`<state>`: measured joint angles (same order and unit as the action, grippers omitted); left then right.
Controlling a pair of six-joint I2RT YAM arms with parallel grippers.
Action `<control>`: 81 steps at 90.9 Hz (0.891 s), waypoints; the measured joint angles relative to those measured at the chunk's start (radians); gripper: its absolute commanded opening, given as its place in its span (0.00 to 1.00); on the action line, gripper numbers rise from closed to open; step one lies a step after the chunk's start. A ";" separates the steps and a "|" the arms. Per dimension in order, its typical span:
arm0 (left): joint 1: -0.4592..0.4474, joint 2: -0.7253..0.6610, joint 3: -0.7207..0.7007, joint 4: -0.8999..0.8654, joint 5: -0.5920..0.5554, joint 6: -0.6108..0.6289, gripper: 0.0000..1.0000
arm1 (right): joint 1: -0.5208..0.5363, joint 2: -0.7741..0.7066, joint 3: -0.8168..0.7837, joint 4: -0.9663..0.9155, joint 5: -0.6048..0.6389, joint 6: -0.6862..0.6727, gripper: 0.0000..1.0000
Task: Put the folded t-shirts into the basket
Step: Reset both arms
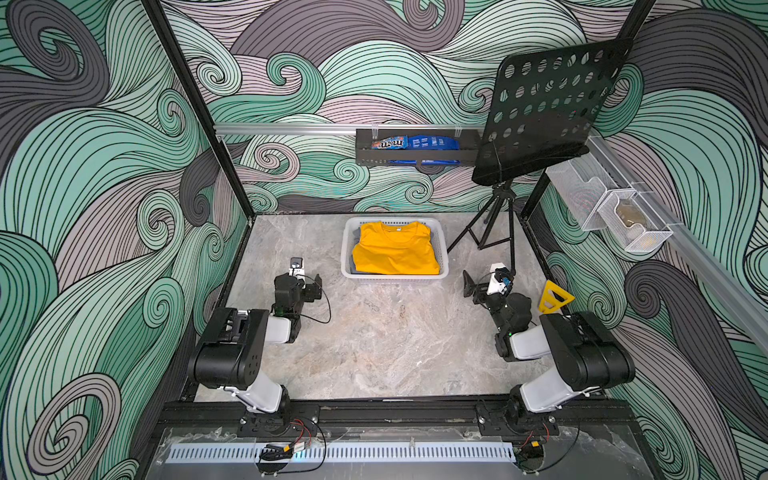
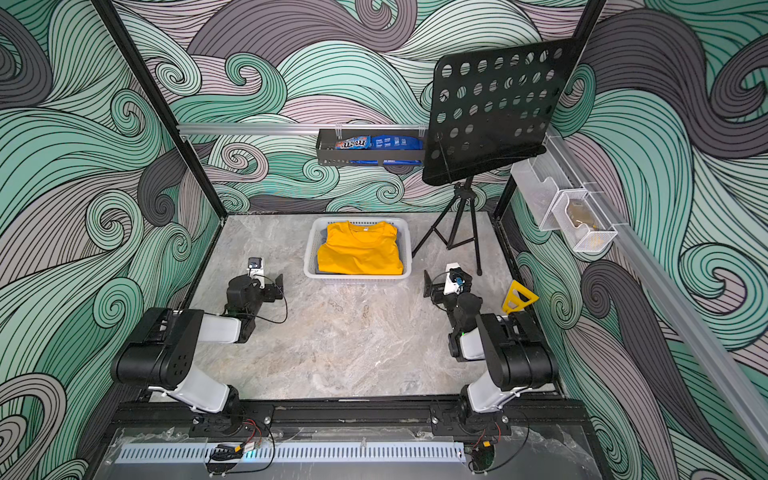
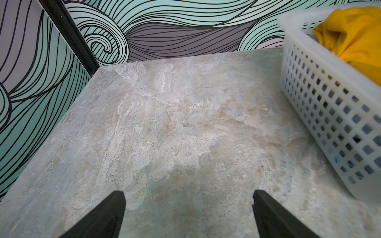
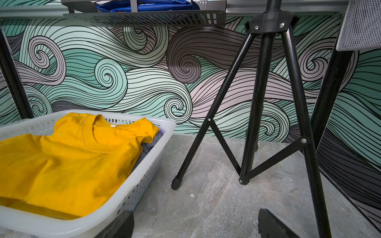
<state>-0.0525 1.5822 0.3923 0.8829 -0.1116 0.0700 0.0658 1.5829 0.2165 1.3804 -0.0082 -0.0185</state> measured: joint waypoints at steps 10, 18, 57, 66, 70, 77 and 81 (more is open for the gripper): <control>0.000 0.000 -0.008 0.024 0.023 0.006 0.99 | 0.000 0.000 0.000 0.000 0.000 0.000 0.99; 0.000 0.000 -0.016 0.033 0.013 0.001 0.99 | 0.000 0.000 0.000 0.000 0.000 0.000 0.99; 0.000 -0.013 0.018 -0.033 0.008 -0.004 0.99 | 0.000 0.000 0.000 0.000 0.000 0.000 0.99; 0.000 -0.011 0.016 -0.017 0.003 -0.006 0.99 | 0.000 0.000 0.000 0.000 0.000 0.000 0.99; 0.000 -0.010 0.016 -0.018 0.003 -0.007 0.99 | 0.000 0.000 0.000 0.000 0.000 0.000 0.99; 0.000 -0.009 0.016 -0.018 0.003 -0.008 0.99 | 0.000 0.000 0.000 0.000 0.000 0.000 0.99; 0.000 -0.008 0.016 -0.018 0.003 -0.008 0.99 | 0.000 0.000 0.000 0.000 0.000 0.000 0.99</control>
<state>-0.0525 1.5745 0.4088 0.8650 -0.1089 0.0624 0.0658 1.5829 0.2165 1.3804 -0.0082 -0.0181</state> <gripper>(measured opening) 0.990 0.990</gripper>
